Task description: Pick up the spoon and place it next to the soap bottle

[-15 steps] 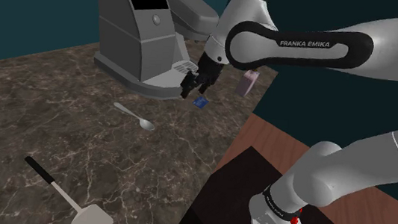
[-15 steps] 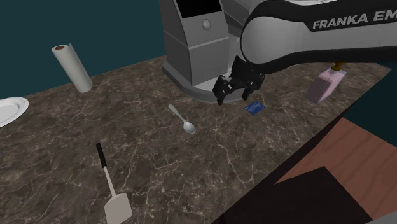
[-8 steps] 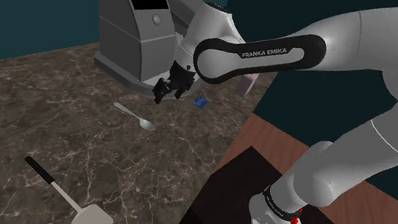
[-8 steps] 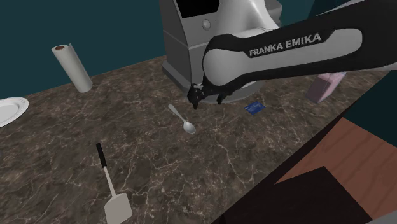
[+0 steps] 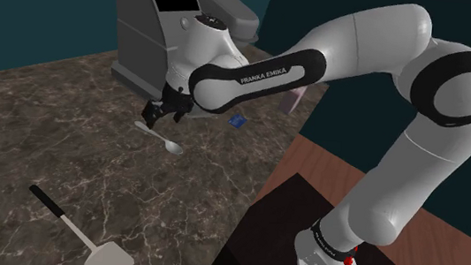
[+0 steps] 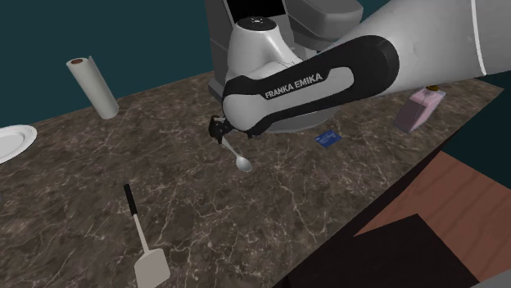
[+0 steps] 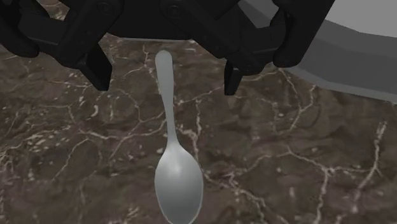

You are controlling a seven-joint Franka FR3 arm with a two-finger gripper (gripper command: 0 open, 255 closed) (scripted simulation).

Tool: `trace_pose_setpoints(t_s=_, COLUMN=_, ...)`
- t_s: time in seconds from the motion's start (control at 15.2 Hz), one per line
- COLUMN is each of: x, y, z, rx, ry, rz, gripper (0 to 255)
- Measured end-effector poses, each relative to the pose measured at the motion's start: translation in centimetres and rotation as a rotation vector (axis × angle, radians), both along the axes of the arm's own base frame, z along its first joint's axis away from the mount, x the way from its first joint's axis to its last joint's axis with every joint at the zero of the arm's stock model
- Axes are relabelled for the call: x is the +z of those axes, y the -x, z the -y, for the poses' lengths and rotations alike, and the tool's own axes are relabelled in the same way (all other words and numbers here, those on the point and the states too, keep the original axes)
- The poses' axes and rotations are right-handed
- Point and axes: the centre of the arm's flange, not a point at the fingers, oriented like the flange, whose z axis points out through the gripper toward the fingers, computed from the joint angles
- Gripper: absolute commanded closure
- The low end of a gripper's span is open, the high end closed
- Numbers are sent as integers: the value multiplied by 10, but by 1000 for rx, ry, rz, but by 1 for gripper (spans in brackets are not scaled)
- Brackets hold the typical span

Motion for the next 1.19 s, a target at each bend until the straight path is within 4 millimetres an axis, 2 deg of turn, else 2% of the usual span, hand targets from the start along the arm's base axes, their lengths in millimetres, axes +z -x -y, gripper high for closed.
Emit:
trace_pose_setpoints(t_s=0.13, x=-9, y=-7, z=-8, rx=1, ry=-1, rz=4, gripper=0)
trace_pose_setpoints(t_s=0.53, x=-41, y=-15, z=-15, rx=1, ry=-2, rz=6, gripper=0)
trace_pose_setpoints(t_s=0.99, x=-46, y=-17, z=-16, rx=1, ry=-2, rz=6, gripper=0)
trace_pose_setpoints(t_s=1.06, x=-46, y=-17, z=-16, rx=1, ry=-2, rz=6, gripper=255)
trace_pose_setpoints(t_s=1.19, x=-46, y=-17, z=-16, rx=1, ry=-2, rz=6, gripper=255)
